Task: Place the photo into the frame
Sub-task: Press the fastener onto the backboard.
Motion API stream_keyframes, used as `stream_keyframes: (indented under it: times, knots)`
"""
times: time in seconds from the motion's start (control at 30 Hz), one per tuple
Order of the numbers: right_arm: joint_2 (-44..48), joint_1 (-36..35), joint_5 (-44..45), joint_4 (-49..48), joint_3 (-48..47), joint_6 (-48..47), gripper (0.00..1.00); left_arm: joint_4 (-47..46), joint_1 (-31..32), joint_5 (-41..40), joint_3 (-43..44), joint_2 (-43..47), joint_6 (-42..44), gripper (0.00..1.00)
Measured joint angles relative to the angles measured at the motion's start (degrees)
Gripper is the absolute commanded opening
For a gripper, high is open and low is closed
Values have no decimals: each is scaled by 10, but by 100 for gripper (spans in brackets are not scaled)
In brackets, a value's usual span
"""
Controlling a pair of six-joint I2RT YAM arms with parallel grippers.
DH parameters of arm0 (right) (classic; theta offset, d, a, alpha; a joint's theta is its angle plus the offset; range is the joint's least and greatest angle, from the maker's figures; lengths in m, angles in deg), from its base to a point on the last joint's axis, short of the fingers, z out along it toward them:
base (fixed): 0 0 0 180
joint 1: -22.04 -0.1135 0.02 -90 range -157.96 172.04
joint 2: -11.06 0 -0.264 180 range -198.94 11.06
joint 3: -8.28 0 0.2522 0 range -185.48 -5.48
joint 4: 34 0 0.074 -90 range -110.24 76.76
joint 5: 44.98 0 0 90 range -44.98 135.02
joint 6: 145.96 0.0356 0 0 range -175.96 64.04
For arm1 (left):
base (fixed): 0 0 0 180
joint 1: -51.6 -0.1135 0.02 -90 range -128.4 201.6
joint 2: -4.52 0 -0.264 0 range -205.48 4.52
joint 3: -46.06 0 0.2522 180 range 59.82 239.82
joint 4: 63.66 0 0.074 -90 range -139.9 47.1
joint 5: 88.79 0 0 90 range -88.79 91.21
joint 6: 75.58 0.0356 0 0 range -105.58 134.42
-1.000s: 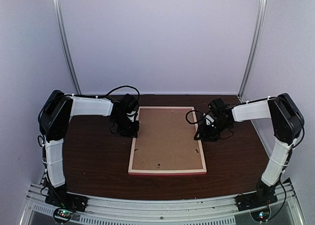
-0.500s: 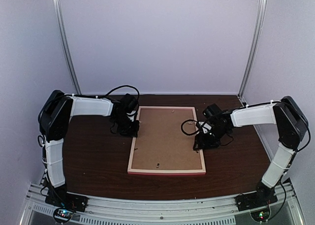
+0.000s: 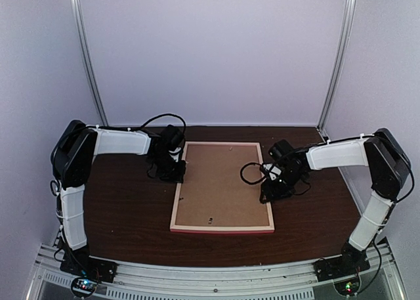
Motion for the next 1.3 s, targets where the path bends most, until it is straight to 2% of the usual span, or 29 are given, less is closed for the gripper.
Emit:
stream_keyframes:
  times: [0.33,0.93,1.03,1.2,1.3]
  knots:
    - [-8,-1,13,16,-13,-11,39,0,0,0,0,0,0,16]
    - [-26,2,-1,46,-41,-32,22,0,0,0,0,0,0,16]
    - [-29,4,-6,52,-45,-40,22,0,0,0,0,0,1,16]
    - [-31,5,-16,57,-48,-57,33,0,0,0,0,0,1,16]
    - [-33,7,-19,61,-51,-70,35,0,0,0,0,0,1,16]
